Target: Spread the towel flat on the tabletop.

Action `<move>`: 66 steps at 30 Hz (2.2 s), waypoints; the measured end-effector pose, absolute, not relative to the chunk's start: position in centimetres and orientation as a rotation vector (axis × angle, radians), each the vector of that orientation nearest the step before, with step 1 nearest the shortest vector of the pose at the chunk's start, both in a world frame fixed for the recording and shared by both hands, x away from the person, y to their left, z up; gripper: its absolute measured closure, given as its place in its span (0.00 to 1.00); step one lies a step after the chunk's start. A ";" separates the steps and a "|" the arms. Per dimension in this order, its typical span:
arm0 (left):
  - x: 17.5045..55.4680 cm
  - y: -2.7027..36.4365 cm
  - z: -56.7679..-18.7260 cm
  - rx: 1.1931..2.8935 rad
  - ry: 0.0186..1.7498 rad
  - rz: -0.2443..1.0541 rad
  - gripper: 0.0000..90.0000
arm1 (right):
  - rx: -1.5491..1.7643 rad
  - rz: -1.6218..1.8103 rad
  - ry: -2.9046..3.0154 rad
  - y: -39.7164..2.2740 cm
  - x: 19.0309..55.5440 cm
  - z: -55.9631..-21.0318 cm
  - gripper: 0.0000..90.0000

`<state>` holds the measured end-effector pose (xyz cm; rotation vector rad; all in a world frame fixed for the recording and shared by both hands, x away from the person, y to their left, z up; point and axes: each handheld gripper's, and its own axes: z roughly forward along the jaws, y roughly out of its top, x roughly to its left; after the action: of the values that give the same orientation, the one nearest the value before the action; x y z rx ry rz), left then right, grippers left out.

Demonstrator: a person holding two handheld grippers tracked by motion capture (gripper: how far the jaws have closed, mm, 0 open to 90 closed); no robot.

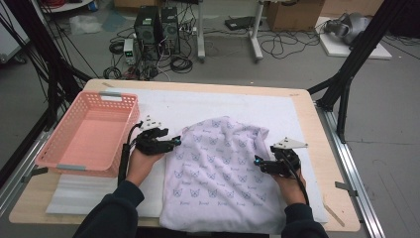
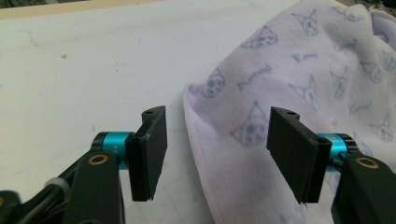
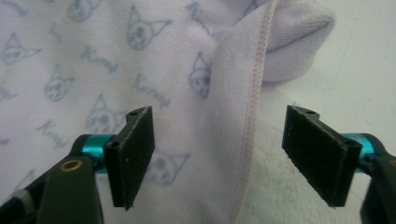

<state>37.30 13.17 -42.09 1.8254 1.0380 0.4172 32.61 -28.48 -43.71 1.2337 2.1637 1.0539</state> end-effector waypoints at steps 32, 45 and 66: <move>29.8 15.2 -43.3 2.055 0.796 0.233 0.83 | 1.103 1.046 2.531 -32.3 27.1 -41.9 0.83; 35.4 13.5 -41.1 1.835 0.927 0.402 0.47 | 1.071 1.229 2.156 -29.6 32.3 -39.4 0.42; 37.4 9.4 -42.4 2.043 0.857 0.317 0.91 | 1.023 1.077 2.468 -27.0 35.9 -42.8 0.95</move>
<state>37.37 9.42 -42.35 2.0434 0.8575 0.3169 35.94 -26.98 -42.85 1.0229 2.4675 1.0769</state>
